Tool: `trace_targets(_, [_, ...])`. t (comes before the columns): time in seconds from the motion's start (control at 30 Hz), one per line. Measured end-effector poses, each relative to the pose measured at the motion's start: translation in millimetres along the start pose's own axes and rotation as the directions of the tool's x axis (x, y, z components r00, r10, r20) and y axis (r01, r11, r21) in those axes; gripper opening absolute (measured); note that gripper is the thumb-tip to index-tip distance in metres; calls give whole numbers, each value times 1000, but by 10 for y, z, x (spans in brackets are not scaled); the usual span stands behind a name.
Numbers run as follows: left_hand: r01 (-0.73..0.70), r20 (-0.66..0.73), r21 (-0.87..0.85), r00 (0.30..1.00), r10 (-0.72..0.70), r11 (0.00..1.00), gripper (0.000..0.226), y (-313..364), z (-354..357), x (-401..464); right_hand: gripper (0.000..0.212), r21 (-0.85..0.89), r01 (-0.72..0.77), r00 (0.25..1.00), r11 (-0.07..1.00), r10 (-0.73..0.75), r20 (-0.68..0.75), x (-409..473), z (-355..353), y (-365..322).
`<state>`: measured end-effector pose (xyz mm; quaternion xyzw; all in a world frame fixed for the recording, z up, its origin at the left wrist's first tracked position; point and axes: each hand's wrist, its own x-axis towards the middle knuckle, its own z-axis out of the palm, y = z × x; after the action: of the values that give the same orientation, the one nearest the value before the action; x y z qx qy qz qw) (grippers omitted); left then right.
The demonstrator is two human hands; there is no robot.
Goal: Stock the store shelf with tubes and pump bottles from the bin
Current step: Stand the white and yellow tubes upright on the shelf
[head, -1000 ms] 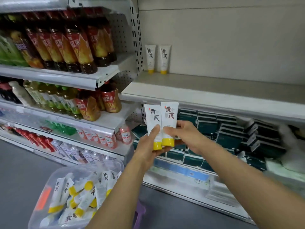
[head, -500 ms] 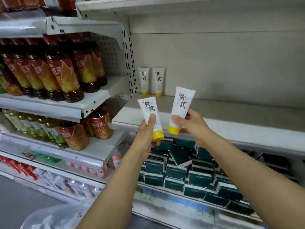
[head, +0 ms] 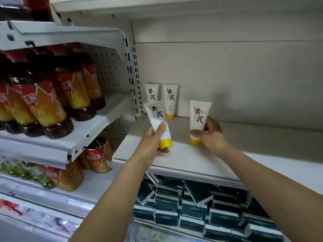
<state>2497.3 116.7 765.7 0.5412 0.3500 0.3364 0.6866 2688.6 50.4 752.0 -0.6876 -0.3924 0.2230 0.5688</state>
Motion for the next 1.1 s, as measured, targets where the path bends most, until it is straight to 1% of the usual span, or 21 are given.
trace_targets(0.07, [-5, 0, -7, 1000, 5, 1000, 22, 10, -12, 115, 42, -31, 24, 1000, 999, -23, 11, 127, 22, 34])
trace_targets(0.17, [-17, -17, -16, 1000, 16, 1000, 20, 27, -7, 254, 38, -104, 69, 996, 992, -63, 59, 333, 16, 53])
trace_targets(0.27, [-33, -19, -30, 999, 33, 999, 17, 43, 8, 354, 36, -114, 112, 991, 987, -103, 81, 551, 2, 76])
trace_targets(0.37, [-45, -17, -33, 999, 44, 998, 17, 55, 4, 451, 37, -126, 124, 991, 984, -118, 58, 753, 23, 105])
trace_targets(0.5, [-39, -47, -44, 998, 37, 998, 26, 62, 25, 570, 40, -150, 112, 993, 982, -106, 49, 974, 71, 137])
trace_targets(0.7, [-40, -74, -76, 997, 35, 996, 26, 61, 38, 693, 39, -144, 119, 992, 982, -112, 56, 1202, 141, 148])
trace_targets(0.9, [-63, -110, -74, 992, 55, 995, 12, 98, 10, 743, 37, -181, 127, 992, 975, -127, 13, 1281, 205, 145])
trace_targets(1.1, [-67, -113, -75, 992, 58, 995, 13, 118, 6, 736, 37, -180, 128, 990, 975, -137, -38, 1251, 276, 165])
